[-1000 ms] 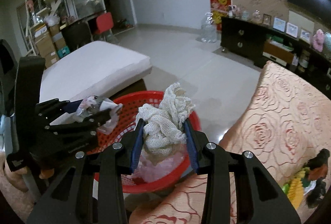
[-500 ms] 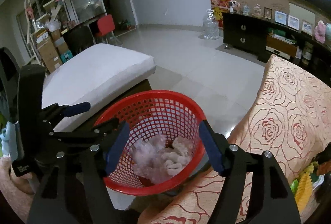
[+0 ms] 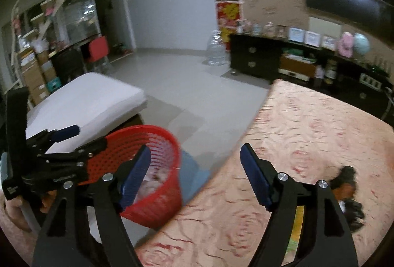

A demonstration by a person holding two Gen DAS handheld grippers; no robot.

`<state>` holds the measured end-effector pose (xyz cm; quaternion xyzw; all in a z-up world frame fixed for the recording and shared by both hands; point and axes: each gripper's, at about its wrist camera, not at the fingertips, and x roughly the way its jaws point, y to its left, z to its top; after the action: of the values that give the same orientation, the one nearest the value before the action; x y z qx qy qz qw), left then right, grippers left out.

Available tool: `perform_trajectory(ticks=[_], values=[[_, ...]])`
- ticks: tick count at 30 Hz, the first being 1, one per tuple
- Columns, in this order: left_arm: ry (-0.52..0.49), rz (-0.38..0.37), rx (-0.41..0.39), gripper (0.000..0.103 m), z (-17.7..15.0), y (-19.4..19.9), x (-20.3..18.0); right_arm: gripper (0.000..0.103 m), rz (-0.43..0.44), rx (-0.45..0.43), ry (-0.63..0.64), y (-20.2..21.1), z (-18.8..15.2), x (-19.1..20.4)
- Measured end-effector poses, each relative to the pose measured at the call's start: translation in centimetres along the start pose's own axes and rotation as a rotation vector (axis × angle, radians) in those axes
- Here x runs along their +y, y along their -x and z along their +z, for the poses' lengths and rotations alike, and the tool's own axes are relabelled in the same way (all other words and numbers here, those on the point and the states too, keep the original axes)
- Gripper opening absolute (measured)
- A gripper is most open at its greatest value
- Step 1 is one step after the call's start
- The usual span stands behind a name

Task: Collect trash
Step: 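Move both open grippers back toward the trash pile on the table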

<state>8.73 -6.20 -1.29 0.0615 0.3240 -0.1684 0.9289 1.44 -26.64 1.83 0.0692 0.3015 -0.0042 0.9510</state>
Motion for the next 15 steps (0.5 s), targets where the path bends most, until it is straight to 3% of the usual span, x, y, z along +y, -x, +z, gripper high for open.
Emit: perform_trajectory(ticks=[15], values=[[-0.151,-0.122,-0.007,0.085,-0.4,0.1,-9.9,0.078,-0.343,-0.035,-0.224,8.7,-5.5,-13.5]])
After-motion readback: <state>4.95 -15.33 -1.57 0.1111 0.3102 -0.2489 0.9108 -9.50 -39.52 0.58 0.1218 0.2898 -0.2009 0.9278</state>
